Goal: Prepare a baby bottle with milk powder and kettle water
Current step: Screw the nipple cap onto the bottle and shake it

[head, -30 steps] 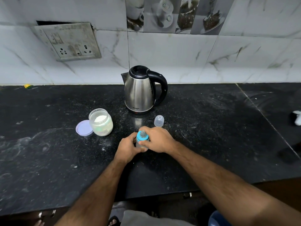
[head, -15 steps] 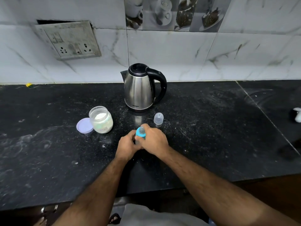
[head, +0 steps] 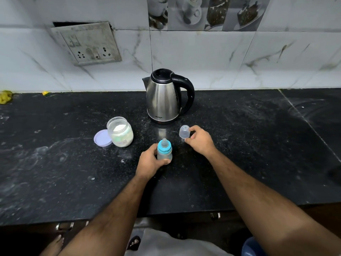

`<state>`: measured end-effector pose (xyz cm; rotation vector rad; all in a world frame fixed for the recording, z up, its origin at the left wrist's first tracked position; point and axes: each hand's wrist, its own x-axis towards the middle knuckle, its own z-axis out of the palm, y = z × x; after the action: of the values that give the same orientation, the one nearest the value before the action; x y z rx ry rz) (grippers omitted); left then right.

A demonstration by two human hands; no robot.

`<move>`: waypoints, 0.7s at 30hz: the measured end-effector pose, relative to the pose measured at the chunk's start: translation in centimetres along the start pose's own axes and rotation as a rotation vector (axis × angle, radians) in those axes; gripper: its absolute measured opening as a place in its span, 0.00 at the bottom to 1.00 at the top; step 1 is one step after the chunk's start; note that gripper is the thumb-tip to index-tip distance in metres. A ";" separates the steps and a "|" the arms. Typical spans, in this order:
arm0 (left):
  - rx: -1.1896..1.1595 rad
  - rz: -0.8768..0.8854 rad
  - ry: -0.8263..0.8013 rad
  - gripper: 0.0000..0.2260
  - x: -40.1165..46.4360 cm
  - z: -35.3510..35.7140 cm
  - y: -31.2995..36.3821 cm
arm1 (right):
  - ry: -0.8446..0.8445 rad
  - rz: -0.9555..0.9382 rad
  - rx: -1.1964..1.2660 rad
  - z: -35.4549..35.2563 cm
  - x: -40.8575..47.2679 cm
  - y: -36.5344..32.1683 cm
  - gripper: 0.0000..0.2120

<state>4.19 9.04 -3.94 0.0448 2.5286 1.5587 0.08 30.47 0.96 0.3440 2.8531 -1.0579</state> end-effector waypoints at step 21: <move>-0.068 -0.014 0.015 0.29 -0.8 -0.9 0.6 | 0.012 -0.001 -0.037 1.4 4.5 0.5 0.16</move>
<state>4.76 8.42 -2.86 0.0074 2.4793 1.6444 -4.15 30.79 -1.08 0.3481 2.8795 -1.0046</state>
